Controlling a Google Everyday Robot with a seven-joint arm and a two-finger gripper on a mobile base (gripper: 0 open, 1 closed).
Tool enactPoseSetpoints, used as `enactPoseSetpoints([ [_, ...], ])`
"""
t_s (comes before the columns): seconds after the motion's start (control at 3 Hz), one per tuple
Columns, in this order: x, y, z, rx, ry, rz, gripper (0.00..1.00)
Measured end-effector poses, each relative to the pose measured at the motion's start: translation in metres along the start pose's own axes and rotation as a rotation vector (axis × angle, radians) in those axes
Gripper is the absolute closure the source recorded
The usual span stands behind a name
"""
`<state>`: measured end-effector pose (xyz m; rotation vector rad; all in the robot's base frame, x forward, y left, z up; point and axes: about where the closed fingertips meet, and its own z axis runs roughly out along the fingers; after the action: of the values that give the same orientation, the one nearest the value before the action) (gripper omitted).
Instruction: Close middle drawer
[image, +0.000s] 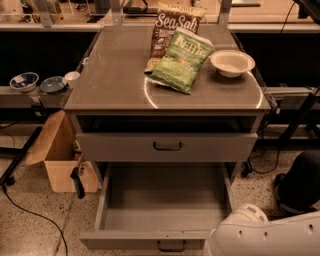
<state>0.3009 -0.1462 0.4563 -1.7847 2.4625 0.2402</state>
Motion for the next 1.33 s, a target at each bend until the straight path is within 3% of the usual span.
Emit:
enactPoseSetpoints([
  [0.67, -0.006, -0.032, 0.045, -0.004, 0.040, 0.003, 1.00],
  [1.0, -0.006, -0.041, 0.052, 0.003, 0.051, 0.006, 1.00],
  [1.33, -0.011, -0.066, 0.058, 0.036, 0.069, 0.009, 1.00],
])
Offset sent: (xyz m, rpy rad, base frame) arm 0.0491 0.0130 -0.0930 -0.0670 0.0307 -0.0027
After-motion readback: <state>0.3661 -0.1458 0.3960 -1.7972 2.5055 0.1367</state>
